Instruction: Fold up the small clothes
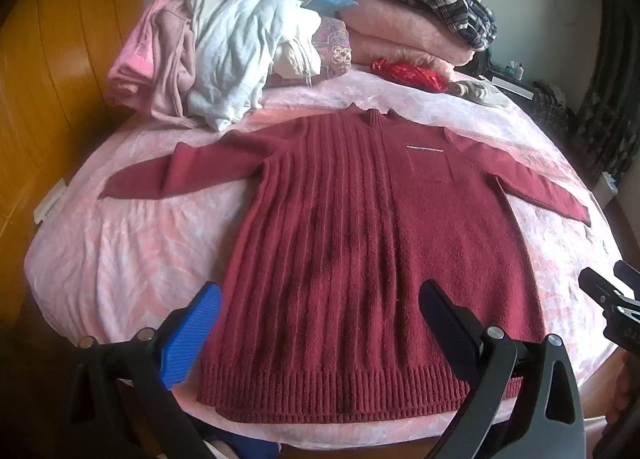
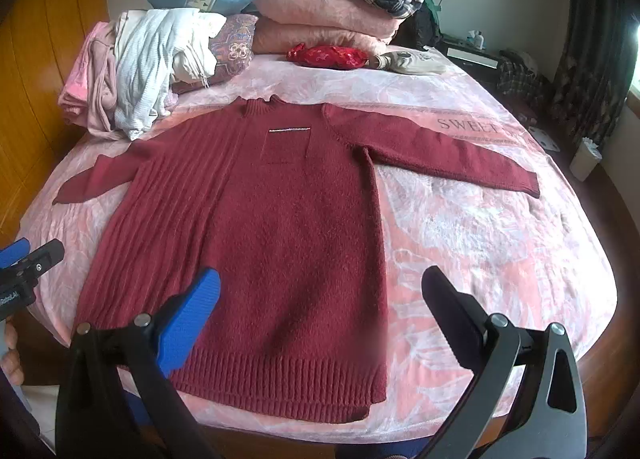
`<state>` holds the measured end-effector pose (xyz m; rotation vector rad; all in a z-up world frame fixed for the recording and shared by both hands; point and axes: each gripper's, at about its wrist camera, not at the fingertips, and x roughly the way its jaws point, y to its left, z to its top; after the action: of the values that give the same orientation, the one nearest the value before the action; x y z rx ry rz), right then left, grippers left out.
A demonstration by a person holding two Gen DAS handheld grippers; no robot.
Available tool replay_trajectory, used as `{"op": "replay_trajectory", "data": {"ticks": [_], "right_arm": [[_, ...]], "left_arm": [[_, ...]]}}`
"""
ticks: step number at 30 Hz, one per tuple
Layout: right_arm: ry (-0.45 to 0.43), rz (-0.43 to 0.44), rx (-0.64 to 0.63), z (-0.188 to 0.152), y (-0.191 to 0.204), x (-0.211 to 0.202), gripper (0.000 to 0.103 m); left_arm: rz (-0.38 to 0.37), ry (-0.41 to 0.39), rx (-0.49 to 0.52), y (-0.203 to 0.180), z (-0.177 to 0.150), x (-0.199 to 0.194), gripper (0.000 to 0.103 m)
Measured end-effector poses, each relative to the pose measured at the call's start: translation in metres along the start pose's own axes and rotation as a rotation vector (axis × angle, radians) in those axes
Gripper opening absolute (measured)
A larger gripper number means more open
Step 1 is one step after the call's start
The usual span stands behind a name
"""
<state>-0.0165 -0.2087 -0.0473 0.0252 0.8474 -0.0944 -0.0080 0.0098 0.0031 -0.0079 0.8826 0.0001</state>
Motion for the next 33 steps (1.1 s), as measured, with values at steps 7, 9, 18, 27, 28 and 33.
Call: {"op": "replay_trajectory", "data": {"ticks": [7, 9, 18, 27, 28, 33], "right_arm": [[0.002, 0.000, 0.000, -0.0001, -0.0005, 0.0002, 0.100], [0.004, 0.000, -0.001, 0.0000, -0.0007, 0.0004, 0.100], [0.003, 0.000, 0.000, -0.0007, -0.0008, 0.0005, 0.100], [0.004, 0.001, -0.001, 0.0001, -0.0007, 0.0003, 0.100], [0.005, 0.001, -0.001, 0.0002, -0.0008, 0.0004, 0.100], [0.005, 0.001, 0.000, 0.0003, -0.0007, 0.0003, 0.100]], "left_arm": [[0.004, -0.005, 0.009, -0.0003, -0.0011, -0.0003, 0.099], [0.003, -0.001, 0.006, -0.0006, 0.0004, -0.0008, 0.099], [0.004, -0.007, 0.012, -0.0003, -0.0013, -0.0014, 0.099], [0.004, -0.004, 0.009, -0.0028, 0.0002, -0.0014, 0.099], [0.003, -0.004, 0.009, -0.0028, 0.0002, -0.0014, 0.099], [0.003, -0.004, 0.009, -0.0034, 0.0005, -0.0017, 0.099]]}}
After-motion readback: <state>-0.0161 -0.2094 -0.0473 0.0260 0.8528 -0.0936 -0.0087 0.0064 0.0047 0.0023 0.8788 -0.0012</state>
